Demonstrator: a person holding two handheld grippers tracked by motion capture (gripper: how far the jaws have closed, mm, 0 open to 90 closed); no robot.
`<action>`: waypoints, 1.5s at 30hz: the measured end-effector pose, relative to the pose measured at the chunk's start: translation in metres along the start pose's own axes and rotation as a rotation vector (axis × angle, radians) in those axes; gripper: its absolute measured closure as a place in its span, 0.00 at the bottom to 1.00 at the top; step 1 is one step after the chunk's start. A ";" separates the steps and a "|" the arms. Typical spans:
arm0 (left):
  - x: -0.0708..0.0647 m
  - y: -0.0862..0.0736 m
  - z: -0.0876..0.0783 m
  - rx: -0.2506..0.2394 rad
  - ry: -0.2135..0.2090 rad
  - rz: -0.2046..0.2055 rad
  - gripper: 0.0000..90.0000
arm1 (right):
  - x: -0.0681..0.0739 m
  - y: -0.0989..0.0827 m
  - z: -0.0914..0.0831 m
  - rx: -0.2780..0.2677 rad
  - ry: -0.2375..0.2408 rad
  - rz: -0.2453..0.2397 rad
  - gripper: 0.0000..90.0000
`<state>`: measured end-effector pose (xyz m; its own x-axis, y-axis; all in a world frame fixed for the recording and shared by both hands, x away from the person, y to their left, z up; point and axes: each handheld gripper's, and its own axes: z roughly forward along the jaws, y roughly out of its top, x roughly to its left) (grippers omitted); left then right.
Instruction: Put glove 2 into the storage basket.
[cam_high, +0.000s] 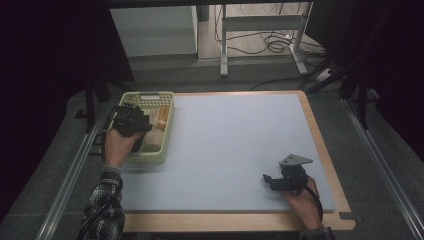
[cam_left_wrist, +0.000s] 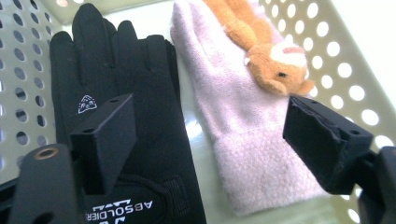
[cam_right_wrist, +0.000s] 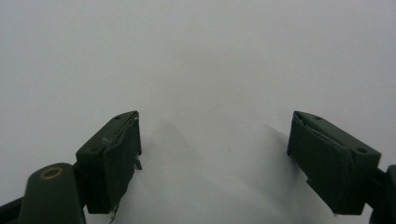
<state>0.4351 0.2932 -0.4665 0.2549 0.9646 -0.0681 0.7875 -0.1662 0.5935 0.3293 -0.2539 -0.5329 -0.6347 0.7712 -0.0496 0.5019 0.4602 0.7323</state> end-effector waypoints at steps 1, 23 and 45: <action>0.000 -0.002 -0.002 -0.007 -0.002 0.004 0.18 | 0.000 0.000 0.000 0.000 0.000 -0.001 0.19; -0.030 -0.026 -0.042 -0.123 -0.121 0.106 0.00 | 0.000 0.000 0.000 0.002 -0.001 -0.002 0.19; -0.121 -0.063 -0.047 -0.250 -0.279 0.310 0.00 | 0.000 0.000 0.000 0.003 -0.002 0.000 0.19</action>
<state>0.3283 0.1970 -0.4584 0.6237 0.7800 -0.0504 0.5009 -0.3494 0.7918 0.3289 -0.2538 -0.5326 -0.6334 0.7721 -0.0514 0.5036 0.4617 0.7303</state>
